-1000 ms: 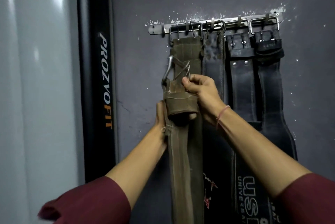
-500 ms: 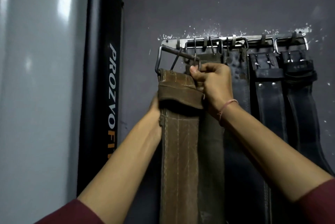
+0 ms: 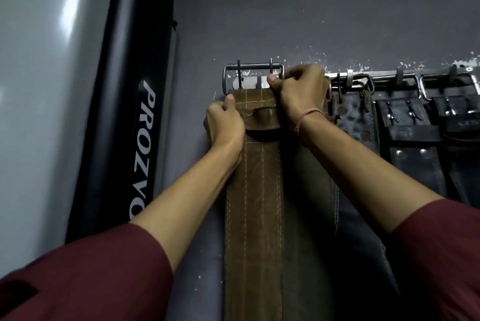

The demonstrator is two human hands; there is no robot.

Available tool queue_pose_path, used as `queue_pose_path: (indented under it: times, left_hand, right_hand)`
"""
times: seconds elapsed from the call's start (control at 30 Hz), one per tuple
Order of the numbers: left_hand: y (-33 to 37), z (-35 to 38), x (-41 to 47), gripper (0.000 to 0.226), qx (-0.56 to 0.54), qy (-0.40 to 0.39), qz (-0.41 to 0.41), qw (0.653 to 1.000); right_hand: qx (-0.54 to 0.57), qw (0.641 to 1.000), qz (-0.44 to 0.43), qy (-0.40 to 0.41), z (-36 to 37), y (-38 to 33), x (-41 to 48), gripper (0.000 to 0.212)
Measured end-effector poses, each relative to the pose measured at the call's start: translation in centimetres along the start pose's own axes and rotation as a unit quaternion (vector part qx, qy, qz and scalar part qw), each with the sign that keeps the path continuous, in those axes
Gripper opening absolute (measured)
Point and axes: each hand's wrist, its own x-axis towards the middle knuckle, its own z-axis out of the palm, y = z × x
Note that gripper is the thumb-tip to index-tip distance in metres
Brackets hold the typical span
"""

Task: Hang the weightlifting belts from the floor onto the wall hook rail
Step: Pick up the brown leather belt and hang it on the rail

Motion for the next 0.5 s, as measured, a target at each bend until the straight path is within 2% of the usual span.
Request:
queue_pose_path:
  times: [0.17,0.37,0.5]
  left_hand:
    - [-0.1,1.6,1.8,0.053,0.0,0.026,-0.012,1.0]
    - [-0.2,2.0,2.8,0.029,-0.039,0.021,-0.071,0.996]
    - [-0.2,2.0,3.4,0.031,-0.079,0.013,-0.088,0.993]
  right_hand:
    - [0.028,0.998,-0.018,0.044,0.8,0.5,1.5,0.032]
    - [-0.002,0.999,-0.023,0.043,1.3,0.8,2.4,0.026]
    - [-0.02,0.999,-0.018,0.047,1.0,0.7,2.5,0.025]
